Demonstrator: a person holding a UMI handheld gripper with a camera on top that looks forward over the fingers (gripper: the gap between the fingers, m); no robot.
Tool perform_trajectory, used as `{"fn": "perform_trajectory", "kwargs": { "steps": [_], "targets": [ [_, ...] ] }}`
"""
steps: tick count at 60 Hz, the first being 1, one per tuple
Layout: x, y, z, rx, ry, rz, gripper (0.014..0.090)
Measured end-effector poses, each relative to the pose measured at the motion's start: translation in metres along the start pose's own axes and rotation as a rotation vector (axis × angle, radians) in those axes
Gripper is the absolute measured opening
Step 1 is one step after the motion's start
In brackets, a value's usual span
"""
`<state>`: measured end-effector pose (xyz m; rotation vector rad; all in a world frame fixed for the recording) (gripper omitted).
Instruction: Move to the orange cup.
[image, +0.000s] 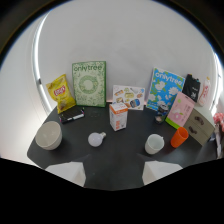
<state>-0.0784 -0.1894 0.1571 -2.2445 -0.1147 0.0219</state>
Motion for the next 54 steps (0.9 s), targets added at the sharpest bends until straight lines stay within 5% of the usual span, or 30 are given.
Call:
{"fn": "perform_trajectory", "kwargs": {
  "steps": [19,40,54],
  "targets": [
    [0.042,0.053,-0.018,-0.039,0.017,-0.011,0.0859],
    [0.211,0.084,-0.001,-0.069,0.135,0.024,0.0864],
    [0.296,0.059,0.057,-0.026,0.125,0.014,0.0861]
  ]
}}
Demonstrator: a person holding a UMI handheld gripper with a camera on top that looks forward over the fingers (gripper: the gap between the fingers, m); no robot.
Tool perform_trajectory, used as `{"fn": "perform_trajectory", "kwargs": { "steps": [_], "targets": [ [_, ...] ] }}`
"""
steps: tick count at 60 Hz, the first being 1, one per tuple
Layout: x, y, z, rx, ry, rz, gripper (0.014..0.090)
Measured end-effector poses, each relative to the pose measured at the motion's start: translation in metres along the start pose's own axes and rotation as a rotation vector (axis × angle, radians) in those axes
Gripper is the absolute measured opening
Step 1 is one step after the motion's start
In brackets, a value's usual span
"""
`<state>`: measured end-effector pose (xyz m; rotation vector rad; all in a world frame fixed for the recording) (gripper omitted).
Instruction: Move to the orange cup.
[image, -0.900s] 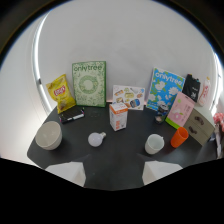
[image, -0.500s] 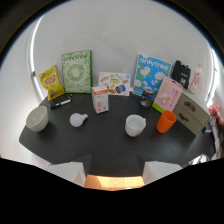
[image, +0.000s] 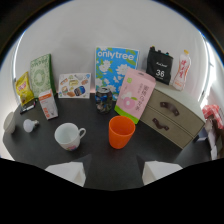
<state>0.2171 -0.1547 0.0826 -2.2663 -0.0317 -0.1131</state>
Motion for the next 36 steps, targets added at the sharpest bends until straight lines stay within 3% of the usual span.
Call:
{"fn": "perform_trajectory", "kwargs": {
  "steps": [14,36],
  "targets": [
    [0.014,-0.01,0.053,0.005,-0.063,-0.014,0.0856],
    [0.013,-0.008,0.061,-0.017,-0.092,0.009,0.0857]
  ]
}}
